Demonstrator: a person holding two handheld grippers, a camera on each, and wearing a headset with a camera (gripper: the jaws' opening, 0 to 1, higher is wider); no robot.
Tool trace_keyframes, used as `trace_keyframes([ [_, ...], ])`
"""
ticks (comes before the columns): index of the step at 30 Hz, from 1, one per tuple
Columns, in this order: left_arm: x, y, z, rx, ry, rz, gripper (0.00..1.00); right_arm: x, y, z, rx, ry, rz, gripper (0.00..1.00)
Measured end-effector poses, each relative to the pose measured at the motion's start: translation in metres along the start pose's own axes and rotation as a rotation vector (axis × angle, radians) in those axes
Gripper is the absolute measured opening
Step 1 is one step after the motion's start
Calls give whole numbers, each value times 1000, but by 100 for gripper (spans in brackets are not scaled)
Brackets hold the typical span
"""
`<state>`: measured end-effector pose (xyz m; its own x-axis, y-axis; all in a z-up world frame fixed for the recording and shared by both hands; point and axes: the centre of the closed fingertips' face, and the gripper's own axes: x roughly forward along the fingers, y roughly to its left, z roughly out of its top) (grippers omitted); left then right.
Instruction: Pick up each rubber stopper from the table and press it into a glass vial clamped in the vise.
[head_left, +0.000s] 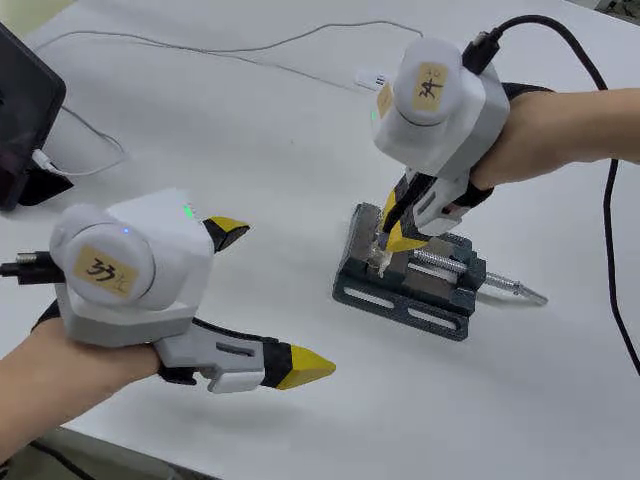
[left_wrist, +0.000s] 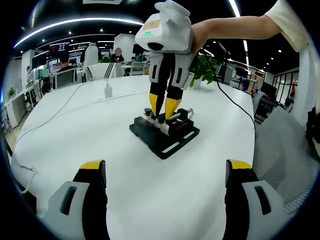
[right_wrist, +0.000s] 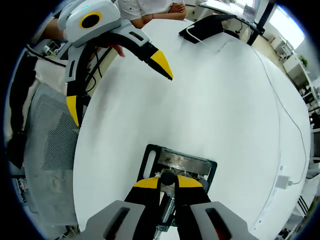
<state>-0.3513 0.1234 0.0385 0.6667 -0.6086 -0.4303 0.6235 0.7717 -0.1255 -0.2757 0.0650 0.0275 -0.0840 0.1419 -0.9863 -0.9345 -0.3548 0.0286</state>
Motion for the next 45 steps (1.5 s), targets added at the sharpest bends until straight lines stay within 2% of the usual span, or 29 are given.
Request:
trace_keyframes([
  [4,0,1,0,1,2,1,99,0,-4,0,-16,-2,1,6],
  [26,-1,1,-1,7,7,-3,99,0,-3,0,-83,-8,-10,8],
  [42,-2,-2,-2,5,11,-8,98,1,-4,0,-94,-11,-15,9],
  [43,-2,-2,-2,4,11,-8,98,0,-8,0,-97,-14,-31,11],
  [45,-2,-2,-1,2,9,-8,98,0,-9,1,-90,-15,-27,12],
])
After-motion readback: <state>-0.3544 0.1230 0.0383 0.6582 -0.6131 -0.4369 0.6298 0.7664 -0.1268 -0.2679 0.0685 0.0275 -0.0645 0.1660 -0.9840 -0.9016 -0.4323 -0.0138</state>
